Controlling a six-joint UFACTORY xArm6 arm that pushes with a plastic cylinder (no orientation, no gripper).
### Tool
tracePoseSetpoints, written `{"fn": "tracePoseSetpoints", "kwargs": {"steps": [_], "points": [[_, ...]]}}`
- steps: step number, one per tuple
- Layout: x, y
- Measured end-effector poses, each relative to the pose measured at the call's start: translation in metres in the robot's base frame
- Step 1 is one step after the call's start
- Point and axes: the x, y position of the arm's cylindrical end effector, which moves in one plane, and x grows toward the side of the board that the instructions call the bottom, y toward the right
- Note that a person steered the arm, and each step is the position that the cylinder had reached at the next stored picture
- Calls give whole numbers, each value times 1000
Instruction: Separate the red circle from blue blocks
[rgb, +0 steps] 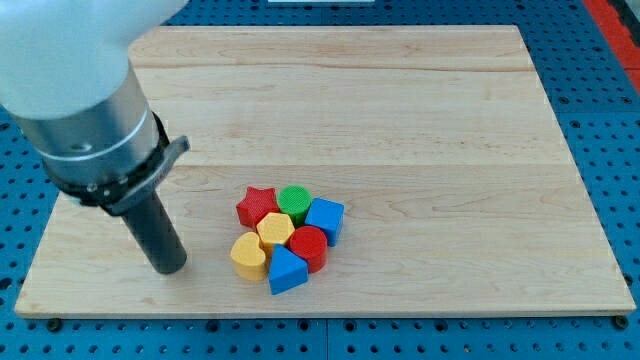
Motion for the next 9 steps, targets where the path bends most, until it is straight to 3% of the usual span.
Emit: {"fn": "tracePoseSetpoints", "kwargs": {"steps": [2, 5, 9], "points": [[21, 86], [-17, 115], [-23, 148]]}}
